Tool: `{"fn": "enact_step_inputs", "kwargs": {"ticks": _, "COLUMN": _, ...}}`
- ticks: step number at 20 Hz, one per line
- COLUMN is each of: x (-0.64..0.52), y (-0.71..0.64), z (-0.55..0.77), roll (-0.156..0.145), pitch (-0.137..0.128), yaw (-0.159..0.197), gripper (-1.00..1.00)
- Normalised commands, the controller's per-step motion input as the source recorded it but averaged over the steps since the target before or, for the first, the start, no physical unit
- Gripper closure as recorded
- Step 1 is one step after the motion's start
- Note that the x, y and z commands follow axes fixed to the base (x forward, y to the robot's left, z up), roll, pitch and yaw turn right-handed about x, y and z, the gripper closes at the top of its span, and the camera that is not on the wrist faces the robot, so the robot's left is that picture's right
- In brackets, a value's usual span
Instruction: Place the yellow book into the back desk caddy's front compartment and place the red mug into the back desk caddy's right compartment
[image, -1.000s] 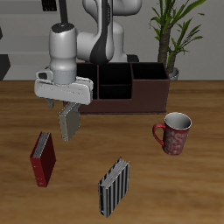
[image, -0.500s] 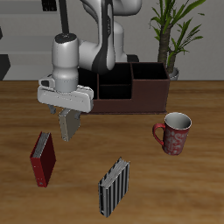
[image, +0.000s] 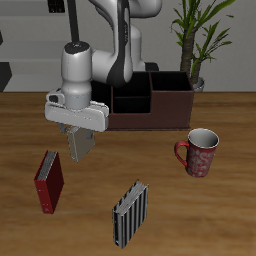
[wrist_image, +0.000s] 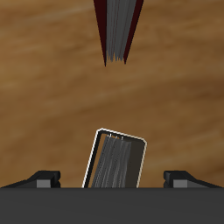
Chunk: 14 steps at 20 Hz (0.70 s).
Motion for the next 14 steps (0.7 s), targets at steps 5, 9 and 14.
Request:
{"fn": "enact_step_inputs", "kwargs": {"ticks": 5, "x": -0.04, "y": 0.07, "z": -0.04, "roll": 0.006, "pitch": 0.003, "yaw": 0.006, "gripper": 1.0}}
{"fn": "enact_step_inputs", "kwargs": {"ticks": 9, "x": -0.03, "y": 0.1, "z": 0.09, "roll": 0.012, "pitch": 0.0, "yaw": 0.02, "gripper": 1.0}}
{"fn": "enact_step_inputs", "kwargs": {"ticks": 14, "x": -0.06, "y": 0.13, "z": 0.47, "roll": -0.002, "pitch": -0.044, "yaw": 0.081, "gripper": 1.0}}
